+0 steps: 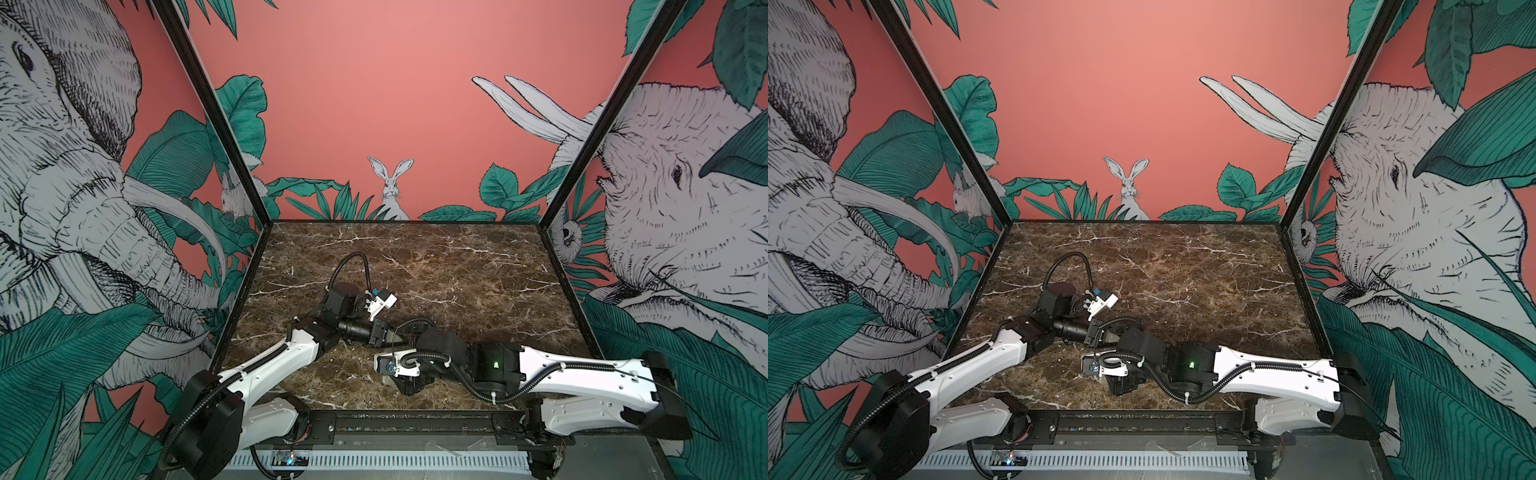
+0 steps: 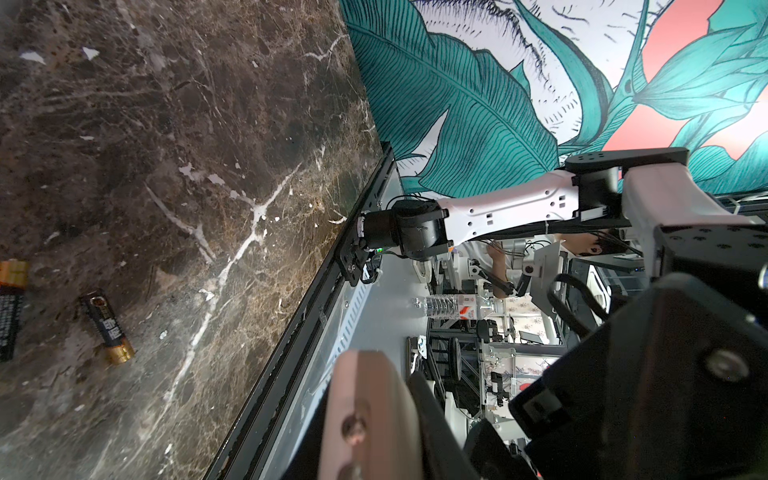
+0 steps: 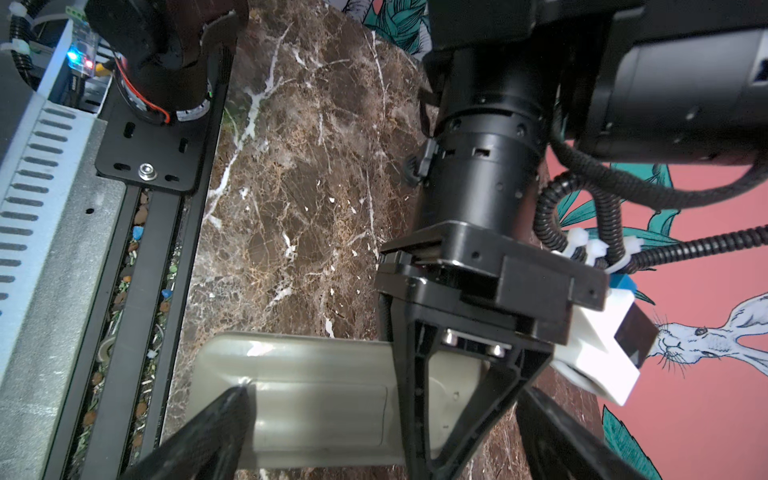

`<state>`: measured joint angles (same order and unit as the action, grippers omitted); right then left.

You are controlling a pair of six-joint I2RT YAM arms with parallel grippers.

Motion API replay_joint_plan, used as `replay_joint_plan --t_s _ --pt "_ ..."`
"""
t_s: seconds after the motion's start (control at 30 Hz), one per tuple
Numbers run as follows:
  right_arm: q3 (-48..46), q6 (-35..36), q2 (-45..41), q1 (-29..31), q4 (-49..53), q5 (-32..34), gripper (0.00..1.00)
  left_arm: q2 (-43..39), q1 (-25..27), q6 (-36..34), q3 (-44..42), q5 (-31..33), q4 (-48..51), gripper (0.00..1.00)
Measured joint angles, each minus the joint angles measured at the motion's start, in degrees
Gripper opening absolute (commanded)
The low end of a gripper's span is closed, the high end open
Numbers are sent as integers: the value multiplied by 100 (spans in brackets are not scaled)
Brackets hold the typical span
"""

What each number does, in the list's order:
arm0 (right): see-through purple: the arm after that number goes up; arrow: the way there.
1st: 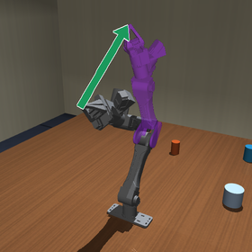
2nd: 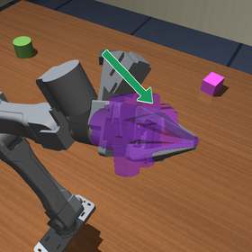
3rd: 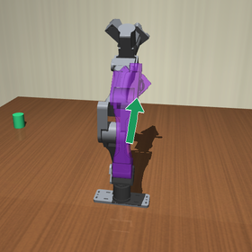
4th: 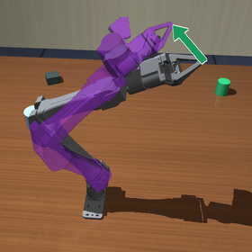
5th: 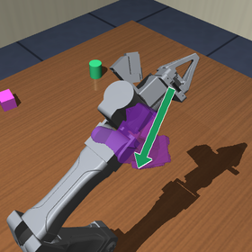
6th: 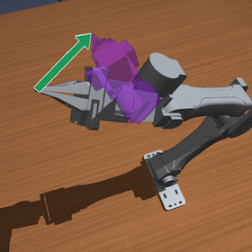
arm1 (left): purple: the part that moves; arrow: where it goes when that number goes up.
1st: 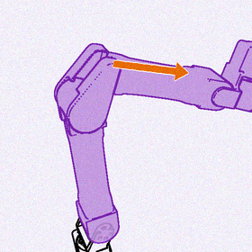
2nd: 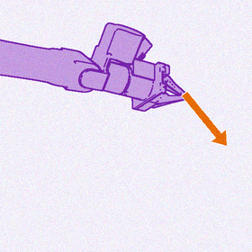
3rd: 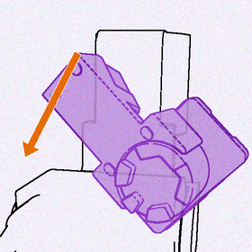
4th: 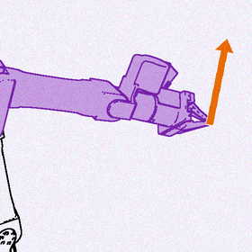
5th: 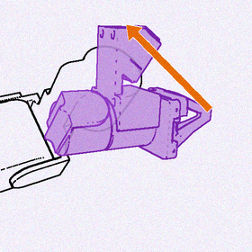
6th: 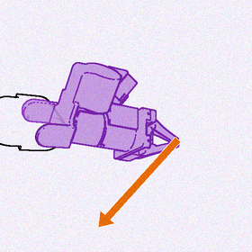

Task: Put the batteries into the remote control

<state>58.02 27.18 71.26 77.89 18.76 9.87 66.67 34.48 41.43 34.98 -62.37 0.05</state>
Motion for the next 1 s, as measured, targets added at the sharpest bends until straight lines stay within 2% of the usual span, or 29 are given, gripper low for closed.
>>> replay_joint_plan --t_s 0.4,1.0 --pt "0 -44 68 -39 31 -35 99 0 -2 15 -26 2 -11 0" --pt "0 -179 68 -179 101 -511 100 0 -2 -11 -33 4 9 0"
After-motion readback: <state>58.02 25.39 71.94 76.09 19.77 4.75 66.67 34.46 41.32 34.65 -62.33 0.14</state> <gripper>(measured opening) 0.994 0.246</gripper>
